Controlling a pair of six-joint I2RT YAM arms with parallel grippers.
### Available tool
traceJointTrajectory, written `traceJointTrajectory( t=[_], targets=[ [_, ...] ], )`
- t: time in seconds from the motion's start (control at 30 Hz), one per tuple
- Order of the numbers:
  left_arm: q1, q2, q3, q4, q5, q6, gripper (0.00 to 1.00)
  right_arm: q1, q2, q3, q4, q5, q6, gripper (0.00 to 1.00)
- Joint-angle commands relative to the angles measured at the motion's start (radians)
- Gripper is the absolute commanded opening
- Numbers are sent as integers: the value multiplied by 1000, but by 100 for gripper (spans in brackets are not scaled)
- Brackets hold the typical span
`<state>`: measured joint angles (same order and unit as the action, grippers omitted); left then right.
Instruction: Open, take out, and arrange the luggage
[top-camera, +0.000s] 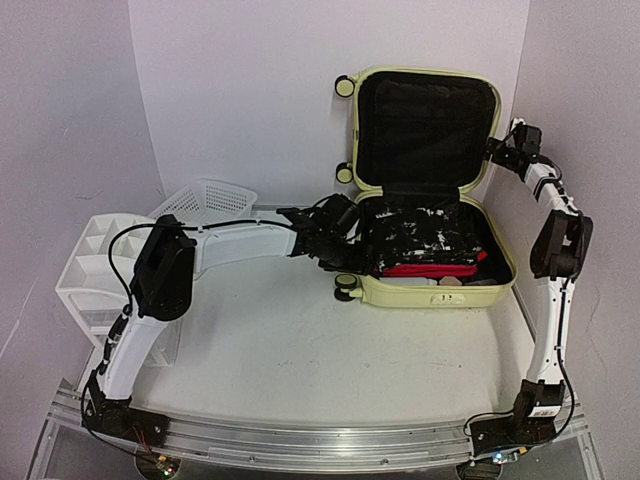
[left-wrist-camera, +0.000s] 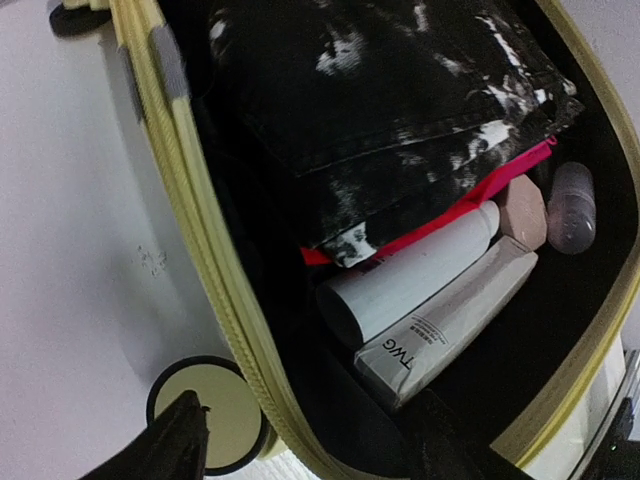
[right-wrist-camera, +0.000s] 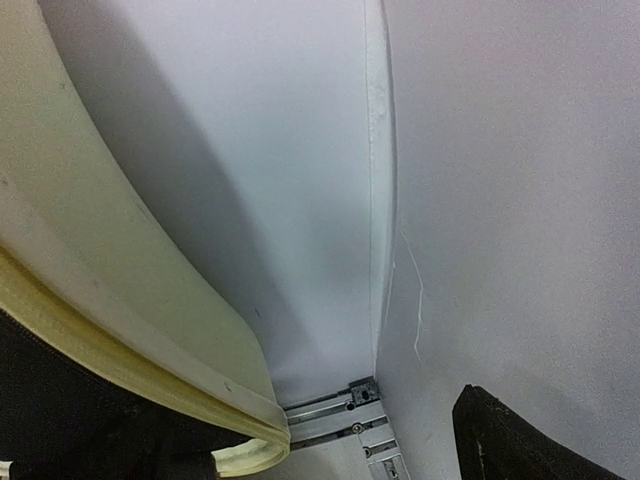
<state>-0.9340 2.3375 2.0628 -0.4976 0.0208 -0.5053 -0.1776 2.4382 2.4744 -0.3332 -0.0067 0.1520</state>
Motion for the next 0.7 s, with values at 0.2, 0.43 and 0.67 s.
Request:
traceJointTrajectory(
  t=[0.2,0.43,0.67],
  targets=[
    [-45,-21,-57,-5,15,-26,41,3,-142,-22,37,26,-52,98],
    [-60,-89,-138,-4,14,-18,40,17,-260,-164,30,45,-68,98],
    [-61,-142,-165,-4,45,3,45,32,-423,-378,5,74,-82,98]
  ],
)
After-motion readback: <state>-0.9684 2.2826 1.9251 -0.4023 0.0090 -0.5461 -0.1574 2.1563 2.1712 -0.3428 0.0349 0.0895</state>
